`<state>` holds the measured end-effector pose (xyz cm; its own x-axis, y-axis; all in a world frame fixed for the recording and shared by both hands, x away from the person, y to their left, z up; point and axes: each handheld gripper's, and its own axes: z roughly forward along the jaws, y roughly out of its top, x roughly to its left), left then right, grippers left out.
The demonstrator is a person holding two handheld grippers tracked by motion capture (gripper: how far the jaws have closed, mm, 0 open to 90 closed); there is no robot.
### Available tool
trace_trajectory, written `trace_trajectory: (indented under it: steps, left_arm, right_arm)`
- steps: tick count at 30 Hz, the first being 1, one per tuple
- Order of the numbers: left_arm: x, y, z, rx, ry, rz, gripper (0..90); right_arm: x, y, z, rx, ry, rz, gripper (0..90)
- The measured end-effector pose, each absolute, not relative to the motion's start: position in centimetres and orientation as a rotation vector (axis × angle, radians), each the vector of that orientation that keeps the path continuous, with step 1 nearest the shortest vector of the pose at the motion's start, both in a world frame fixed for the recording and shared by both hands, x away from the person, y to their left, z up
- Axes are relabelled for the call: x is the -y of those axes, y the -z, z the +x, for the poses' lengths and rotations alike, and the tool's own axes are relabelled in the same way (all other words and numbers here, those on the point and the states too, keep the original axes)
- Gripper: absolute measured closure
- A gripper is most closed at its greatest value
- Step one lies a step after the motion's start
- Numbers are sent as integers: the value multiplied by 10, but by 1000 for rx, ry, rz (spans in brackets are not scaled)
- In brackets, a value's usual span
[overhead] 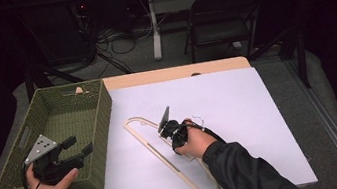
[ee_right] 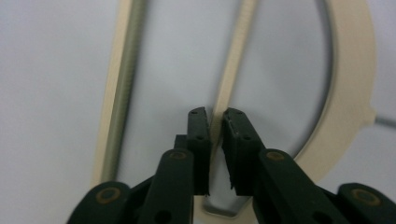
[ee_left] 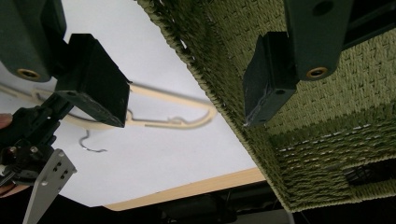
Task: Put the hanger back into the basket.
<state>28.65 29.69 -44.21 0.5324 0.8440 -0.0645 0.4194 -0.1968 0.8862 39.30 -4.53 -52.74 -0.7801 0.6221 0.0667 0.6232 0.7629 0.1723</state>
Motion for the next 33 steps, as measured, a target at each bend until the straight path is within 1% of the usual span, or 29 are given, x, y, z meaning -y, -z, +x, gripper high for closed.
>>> trace_trajectory:
  steps: [1, 3, 13, 21, 23, 27, 30, 31, 32, 33]
  left_arm:
    - [-296, 442, 286, -1047, -556, 1812, 317]
    - [-295, 441, 286, -1043, -557, 1816, 317]
    - [-289, 442, 286, -1024, -551, 1829, 320]
    - [-283, 439, 284, -989, -545, 1833, 331]
    - [-278, 437, 283, -966, -546, 1832, 336]
    - [-270, 436, 283, -942, -530, 1837, 339]
    - [-261, 436, 283, -917, -500, 1841, 358]
    - [-252, 435, 285, -895, -480, 1847, 363]
    - [-252, 435, 285, -895, -480, 1847, 363]
    - [-241, 434, 287, -874, -464, 1861, 363]
  right_arm:
    - [48, 525, 394, 2938, 261, -1050, 855]
    - [56, 526, 395, 2940, 260, -996, 856]
    - [64, 524, 394, 2960, 301, -954, 857]
    - [81, 520, 383, 3085, 278, -760, 856]
    - [89, 518, 378, 3141, 294, -647, 856]
    - [97, 517, 375, 3158, 308, -607, 856]
    - [105, 517, 372, 3164, 323, -577, 856]
    - [110, 518, 371, 3163, 334, -548, 856]
    - [110, 518, 371, 3163, 334, -548, 856]
    - [114, 518, 370, 3175, 332, -517, 856]
